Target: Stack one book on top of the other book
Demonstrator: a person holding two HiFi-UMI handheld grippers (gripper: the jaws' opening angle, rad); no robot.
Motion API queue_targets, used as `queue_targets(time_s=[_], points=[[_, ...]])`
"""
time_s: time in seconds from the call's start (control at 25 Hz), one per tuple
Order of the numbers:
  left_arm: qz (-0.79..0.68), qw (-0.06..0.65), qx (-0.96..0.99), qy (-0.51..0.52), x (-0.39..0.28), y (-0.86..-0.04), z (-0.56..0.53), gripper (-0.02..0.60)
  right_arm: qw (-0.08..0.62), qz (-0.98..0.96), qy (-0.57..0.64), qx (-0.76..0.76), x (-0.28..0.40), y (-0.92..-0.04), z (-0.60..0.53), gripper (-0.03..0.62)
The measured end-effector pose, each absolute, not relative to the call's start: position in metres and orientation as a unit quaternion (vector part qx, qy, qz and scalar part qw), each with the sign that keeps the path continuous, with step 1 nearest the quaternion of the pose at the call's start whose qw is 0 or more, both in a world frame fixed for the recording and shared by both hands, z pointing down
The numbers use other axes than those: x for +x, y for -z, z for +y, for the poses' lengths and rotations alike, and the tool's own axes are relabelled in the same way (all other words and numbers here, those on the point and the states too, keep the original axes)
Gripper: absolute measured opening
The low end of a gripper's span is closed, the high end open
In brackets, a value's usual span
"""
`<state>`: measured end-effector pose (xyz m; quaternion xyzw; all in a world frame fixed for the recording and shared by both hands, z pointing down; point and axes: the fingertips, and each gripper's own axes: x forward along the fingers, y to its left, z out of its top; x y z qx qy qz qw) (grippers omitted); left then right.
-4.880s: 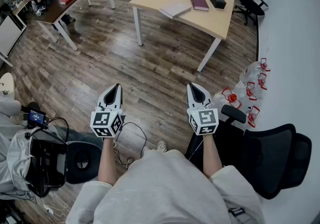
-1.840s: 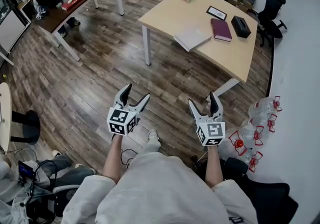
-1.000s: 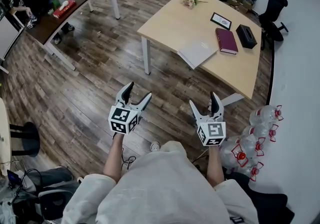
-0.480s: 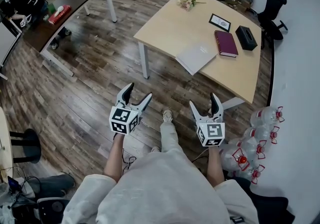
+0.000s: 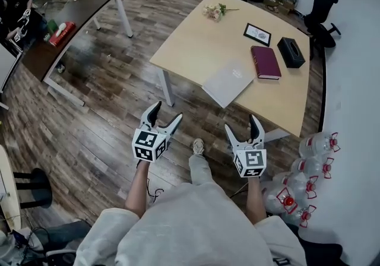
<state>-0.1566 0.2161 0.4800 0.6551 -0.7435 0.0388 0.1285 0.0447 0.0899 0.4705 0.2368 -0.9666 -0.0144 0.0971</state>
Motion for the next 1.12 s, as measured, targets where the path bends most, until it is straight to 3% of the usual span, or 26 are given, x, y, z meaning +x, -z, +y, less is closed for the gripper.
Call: queue_targets(time_s=[1.12], points=[[-0.716, 0.134, 0.682, -0.060, -0.261, -0.473, -0.042, 0.354, 0.097, -0.960, -0.013, 0.264, -0.056, -0.473, -0.149, 0.374]])
